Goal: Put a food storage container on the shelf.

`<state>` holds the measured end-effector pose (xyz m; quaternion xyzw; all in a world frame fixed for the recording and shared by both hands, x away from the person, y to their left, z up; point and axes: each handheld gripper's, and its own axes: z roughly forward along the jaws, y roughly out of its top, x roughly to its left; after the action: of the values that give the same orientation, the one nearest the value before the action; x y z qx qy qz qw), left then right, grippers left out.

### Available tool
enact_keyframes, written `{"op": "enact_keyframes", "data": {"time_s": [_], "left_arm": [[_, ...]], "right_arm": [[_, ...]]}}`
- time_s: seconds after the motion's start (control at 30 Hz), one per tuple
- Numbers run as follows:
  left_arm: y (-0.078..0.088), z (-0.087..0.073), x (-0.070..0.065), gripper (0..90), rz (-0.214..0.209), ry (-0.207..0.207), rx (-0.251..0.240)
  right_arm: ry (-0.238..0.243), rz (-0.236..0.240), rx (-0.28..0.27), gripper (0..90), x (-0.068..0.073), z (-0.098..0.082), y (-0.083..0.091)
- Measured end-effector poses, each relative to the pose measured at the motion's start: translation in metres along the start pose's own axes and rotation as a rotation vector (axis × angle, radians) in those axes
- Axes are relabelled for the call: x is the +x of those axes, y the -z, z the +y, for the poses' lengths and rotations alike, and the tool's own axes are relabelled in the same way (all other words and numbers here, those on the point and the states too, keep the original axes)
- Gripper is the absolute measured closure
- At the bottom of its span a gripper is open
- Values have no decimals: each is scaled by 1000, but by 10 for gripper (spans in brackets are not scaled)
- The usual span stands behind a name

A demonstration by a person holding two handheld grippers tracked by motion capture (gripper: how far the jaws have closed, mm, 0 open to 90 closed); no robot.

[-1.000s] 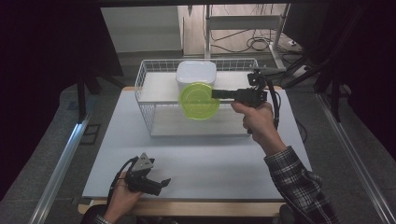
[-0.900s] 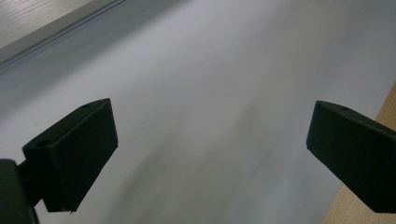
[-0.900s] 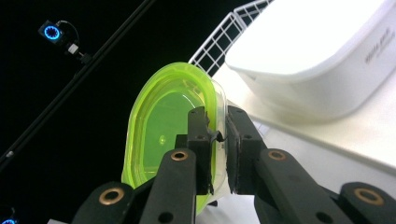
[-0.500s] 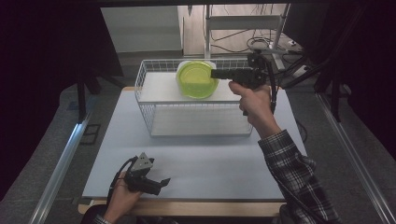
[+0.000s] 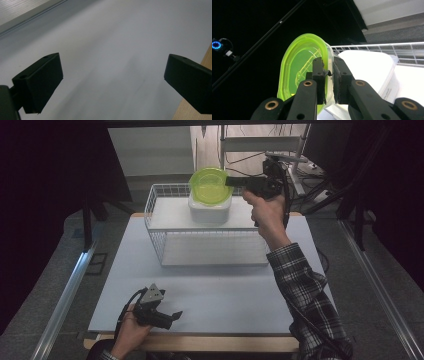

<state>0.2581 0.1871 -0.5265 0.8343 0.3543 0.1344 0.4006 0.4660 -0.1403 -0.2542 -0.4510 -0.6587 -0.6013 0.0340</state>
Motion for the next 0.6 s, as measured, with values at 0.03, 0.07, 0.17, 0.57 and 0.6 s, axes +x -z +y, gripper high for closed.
{"op": "enact_keyframes", "data": {"time_s": [0.03, 0.07, 0.17, 0.57, 0.6], "left_arm": [[0, 0, 0, 17, 0, -1, 0], [0, 0, 0, 17, -1, -1, 1], [0, 0, 0, 17, -2, 0, 1], [0, 0, 0, 17, -4, -5, 4], [-1, 0, 0, 17, -4, -5, 4]], "right_arm": [[-1, -6, -2, 815, -1, 1, -1], [-2, -14, -6, 815, -1, 2, -2], [-6, -30, -9, 815, -3, 3, -6], [-30, -93, -11, 806, -7, 5, -21], [-34, -97, -10, 802, -7, 6, -22]]}}
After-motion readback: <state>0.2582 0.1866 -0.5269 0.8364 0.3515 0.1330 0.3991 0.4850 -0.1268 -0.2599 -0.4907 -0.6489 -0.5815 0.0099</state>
